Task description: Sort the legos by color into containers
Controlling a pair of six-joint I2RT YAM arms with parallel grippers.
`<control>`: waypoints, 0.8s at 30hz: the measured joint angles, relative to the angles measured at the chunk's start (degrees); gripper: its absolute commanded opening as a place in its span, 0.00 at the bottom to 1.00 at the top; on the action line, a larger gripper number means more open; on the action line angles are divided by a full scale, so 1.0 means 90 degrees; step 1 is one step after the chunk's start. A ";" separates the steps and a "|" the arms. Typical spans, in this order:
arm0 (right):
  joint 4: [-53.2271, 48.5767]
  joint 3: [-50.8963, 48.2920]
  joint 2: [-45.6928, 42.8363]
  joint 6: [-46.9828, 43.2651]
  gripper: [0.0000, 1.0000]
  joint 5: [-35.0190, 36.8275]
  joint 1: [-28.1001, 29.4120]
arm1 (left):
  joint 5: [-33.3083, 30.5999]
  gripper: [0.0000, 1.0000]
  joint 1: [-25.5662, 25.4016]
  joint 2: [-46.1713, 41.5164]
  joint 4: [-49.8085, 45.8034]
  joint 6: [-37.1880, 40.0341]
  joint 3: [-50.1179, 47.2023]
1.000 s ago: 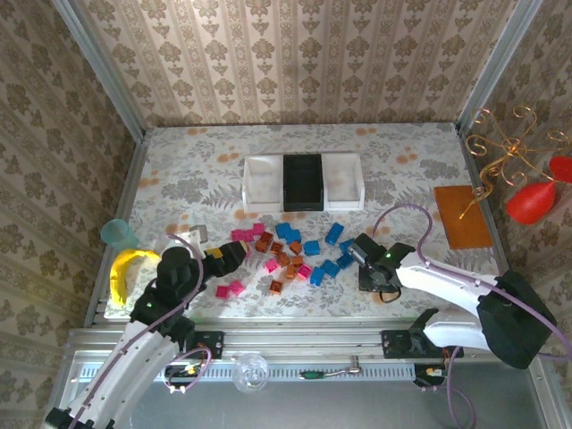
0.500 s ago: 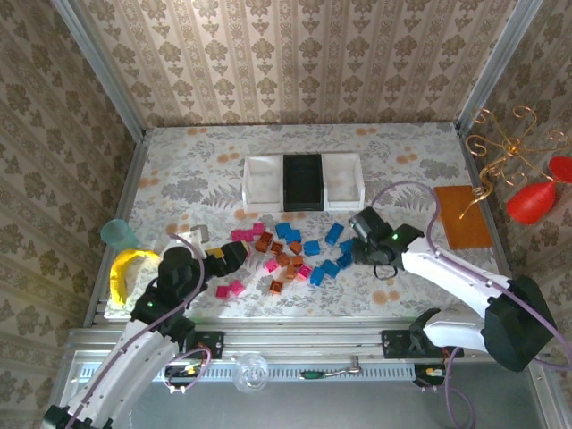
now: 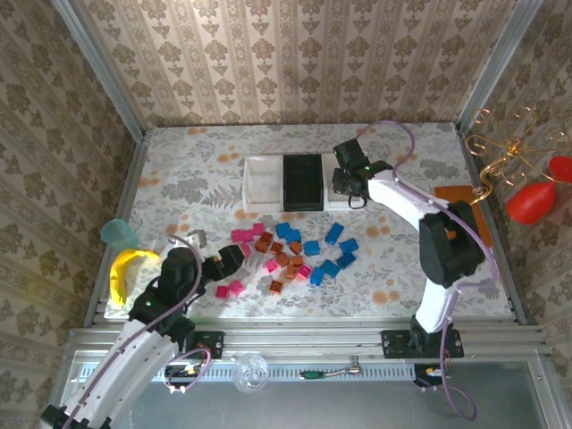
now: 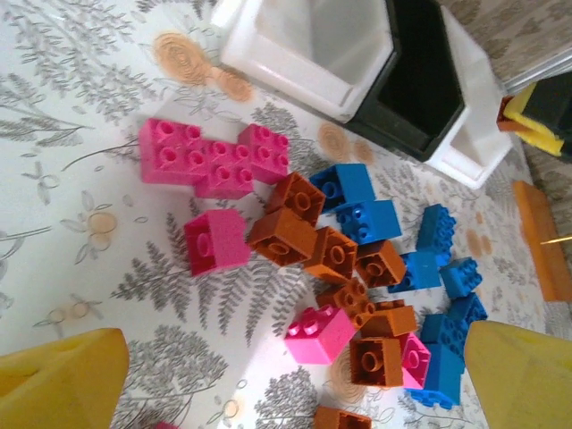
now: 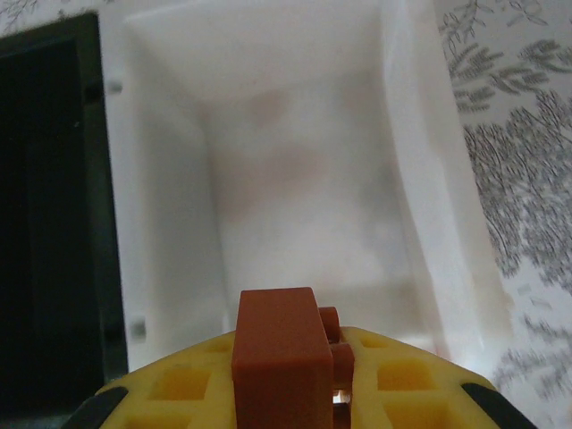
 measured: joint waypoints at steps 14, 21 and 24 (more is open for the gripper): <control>-0.0109 0.0753 0.0631 0.0124 0.63 -0.0175 -0.0277 | -0.0508 0.88 -0.0095 -0.0027 -0.1430 -0.0163 0.0304; 0.0255 -0.0636 -0.0794 0.0168 0.64 -0.0323 0.0073 | -0.0767 0.81 -0.0372 -0.0027 -0.2040 -0.0384 0.0313; 0.0532 -0.1360 -0.1462 0.0284 0.64 -0.0403 0.0260 | -0.0925 0.76 -0.0610 -0.0022 -0.2348 -0.0537 0.0313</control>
